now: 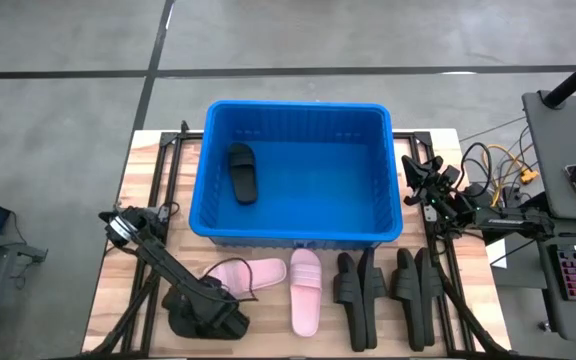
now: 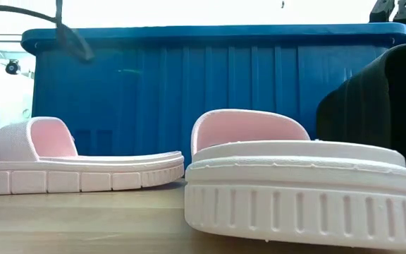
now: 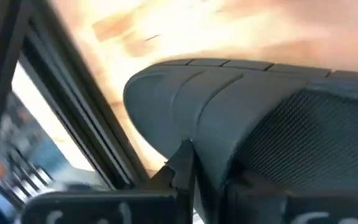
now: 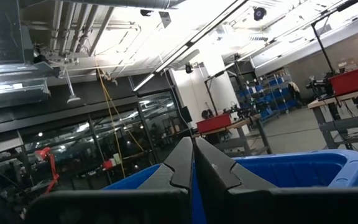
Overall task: Pick and place slides into bin
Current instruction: Put the black slide into the bin
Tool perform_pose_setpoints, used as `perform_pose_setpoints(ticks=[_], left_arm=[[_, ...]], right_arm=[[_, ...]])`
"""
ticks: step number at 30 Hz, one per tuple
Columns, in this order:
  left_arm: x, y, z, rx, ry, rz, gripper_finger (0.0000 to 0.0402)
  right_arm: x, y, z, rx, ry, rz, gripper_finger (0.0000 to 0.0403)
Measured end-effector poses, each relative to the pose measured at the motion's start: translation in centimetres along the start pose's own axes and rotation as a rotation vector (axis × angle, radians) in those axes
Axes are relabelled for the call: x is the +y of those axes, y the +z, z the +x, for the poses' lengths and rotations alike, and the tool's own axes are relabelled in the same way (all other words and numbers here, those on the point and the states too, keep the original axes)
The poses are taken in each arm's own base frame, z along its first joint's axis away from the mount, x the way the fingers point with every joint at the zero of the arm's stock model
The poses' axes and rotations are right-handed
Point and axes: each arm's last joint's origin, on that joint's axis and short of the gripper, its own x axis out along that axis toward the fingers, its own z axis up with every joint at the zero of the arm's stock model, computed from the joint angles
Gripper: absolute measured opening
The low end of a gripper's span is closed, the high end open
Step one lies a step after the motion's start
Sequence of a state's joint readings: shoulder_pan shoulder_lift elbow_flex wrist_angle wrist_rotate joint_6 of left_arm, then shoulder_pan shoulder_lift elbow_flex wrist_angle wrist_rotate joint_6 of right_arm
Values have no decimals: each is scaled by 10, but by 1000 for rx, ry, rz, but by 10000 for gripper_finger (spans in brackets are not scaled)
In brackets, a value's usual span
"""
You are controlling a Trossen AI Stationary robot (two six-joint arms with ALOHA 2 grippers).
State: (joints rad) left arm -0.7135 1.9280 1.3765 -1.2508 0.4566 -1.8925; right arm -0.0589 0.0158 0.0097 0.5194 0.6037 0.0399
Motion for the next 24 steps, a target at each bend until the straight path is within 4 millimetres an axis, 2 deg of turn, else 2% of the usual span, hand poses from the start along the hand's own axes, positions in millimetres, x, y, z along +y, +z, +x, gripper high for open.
perform_pose_setpoints(ticks=[4,8,10,15,18,20,22,24], left_arm=[[10,-5,-16,29,-67,308,7],[20,-13,-46,35,-261,641,3],[29,-14,-68,33,-367,714,2],[46,-3,-122,-84,-698,739,1],[54,10,-159,-318,-952,735,1],[57,21,-184,-558,-1099,740,1],[62,33,-209,-828,-1197,739,1],[68,45,-230,-1077,-1215,733,0]], right_arm=[[0,0,0,2,0,-1,9],[0,-1,0,11,-1,-7,9],[0,-1,0,13,-1,-7,9],[0,-2,0,14,-1,-7,9],[0,-2,0,17,-1,-8,9],[0,-2,0,17,-1,-8,9],[0,-2,0,18,-1,-3,9],[0,-2,0,19,-1,13,9]])
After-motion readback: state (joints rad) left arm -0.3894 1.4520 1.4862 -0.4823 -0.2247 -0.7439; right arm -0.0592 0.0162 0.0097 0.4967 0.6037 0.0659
